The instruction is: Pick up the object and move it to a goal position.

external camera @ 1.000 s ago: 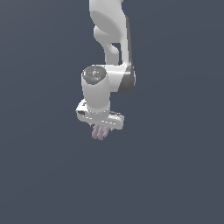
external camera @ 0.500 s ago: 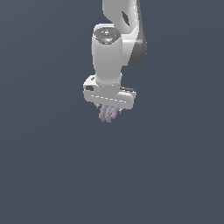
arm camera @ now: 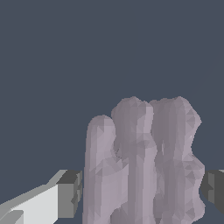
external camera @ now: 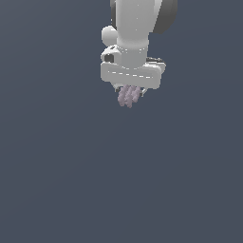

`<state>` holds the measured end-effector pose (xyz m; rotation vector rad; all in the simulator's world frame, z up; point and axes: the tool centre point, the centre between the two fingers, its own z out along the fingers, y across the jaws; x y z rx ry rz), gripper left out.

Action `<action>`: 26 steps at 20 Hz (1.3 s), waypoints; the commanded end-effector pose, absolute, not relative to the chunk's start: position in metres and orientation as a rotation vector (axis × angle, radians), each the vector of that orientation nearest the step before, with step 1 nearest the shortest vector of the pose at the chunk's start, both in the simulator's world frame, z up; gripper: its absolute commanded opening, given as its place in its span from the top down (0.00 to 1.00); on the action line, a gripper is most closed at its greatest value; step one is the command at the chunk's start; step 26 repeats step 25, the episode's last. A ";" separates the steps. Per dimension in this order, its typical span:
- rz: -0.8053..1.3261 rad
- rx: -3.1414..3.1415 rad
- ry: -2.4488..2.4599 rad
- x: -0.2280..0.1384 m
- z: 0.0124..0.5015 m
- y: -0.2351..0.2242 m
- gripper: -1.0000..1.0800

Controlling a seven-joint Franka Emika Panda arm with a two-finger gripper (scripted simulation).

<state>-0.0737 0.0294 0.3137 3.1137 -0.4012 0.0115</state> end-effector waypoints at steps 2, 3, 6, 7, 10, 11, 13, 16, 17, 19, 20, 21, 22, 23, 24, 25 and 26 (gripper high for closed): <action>0.009 3.113 -0.401 -0.092 0.349 0.045 1.00; 0.009 3.113 -0.401 -0.097 0.358 0.049 1.00; 0.007 3.113 -0.400 -0.110 0.386 0.062 1.00; 0.006 3.113 -0.400 -0.114 0.394 0.065 1.00; 0.004 3.114 -0.399 -0.125 0.417 0.076 1.00; 0.004 3.114 -0.399 -0.128 0.424 0.079 1.00; 0.003 3.114 -0.399 -0.134 0.436 0.085 1.00; 0.002 3.115 -0.398 -0.140 0.451 0.091 1.00; 0.002 3.115 -0.398 -0.142 0.455 0.093 1.00; 0.001 3.115 -0.398 -0.144 0.461 0.096 1.00; 0.001 3.115 -0.398 -0.145 0.464 0.097 1.00; 0.000 3.116 -0.398 -0.145 0.466 0.098 1.00; 0.000 3.116 -0.398 -0.146 0.467 0.099 1.00; 0.000 3.116 -0.398 -0.146 0.468 0.100 1.00; 0.000 3.116 -0.398 -0.146 0.469 0.100 1.00; 0.000 3.116 -0.398 -0.146 0.469 0.100 1.00; 0.000 3.116 -0.398 -0.146 0.469 0.100 1.00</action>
